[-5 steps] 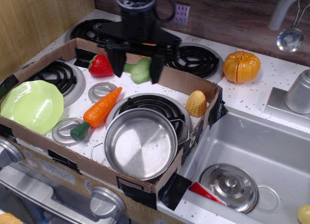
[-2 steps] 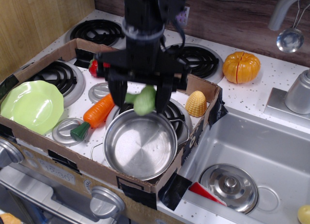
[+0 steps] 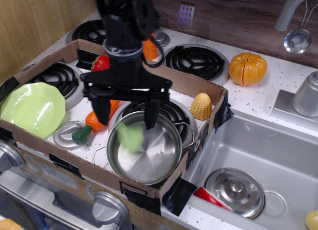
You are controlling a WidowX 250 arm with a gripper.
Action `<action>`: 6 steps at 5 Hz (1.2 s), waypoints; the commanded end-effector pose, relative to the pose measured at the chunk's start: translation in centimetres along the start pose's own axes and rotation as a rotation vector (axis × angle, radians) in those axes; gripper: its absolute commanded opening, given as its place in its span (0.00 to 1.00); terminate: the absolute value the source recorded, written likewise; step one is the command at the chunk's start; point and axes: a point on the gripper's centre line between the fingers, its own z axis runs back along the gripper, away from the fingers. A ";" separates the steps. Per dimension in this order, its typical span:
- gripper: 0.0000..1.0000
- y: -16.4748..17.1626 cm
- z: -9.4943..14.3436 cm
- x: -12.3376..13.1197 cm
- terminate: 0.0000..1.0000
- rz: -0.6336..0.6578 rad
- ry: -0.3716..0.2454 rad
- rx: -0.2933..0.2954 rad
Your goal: Put broccoli in pot
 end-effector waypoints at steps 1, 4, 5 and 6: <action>1.00 0.0 1.2 1.1 0.00 -0.014 -0.022 -0.003; 1.00 0.1 1.6 1.2 0.00 -0.031 -0.036 0.022; 1.00 0.1 1.6 1.2 0.00 -0.031 -0.036 0.022; 1.00 0.1 1.6 1.2 1.00 -0.031 -0.036 0.022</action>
